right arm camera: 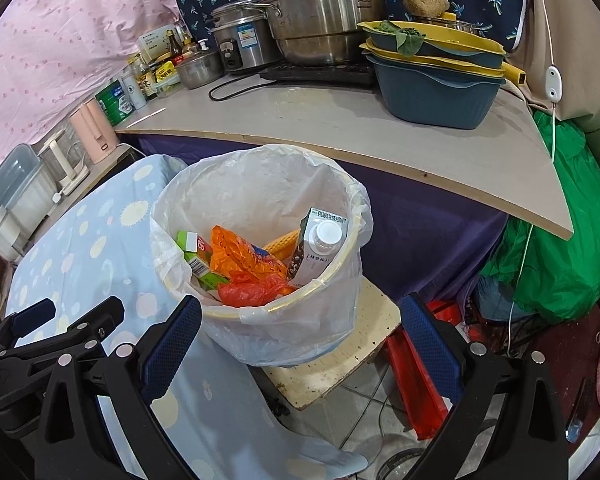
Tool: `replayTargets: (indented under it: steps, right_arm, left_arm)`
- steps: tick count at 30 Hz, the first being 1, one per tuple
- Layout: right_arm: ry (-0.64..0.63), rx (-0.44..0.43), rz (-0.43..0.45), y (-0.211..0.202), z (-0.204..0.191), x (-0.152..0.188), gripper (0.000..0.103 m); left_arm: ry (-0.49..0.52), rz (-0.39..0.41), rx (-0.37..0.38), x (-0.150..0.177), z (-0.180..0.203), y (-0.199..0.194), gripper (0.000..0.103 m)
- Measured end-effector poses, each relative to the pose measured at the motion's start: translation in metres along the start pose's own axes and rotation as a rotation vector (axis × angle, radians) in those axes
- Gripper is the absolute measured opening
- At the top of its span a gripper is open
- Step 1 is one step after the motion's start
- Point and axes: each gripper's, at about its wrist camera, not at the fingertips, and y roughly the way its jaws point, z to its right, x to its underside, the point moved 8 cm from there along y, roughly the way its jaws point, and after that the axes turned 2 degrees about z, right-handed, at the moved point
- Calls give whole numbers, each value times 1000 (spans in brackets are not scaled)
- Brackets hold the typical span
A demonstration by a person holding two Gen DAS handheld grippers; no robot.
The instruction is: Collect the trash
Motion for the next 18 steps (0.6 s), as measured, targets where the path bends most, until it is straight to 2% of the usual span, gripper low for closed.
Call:
replayTargets:
  steps: [18]
  right_arm:
    - [-7,17,9,-5,7,5,96]
  left_arm:
    - [-5,-11,-18,10,-3,-5,93]
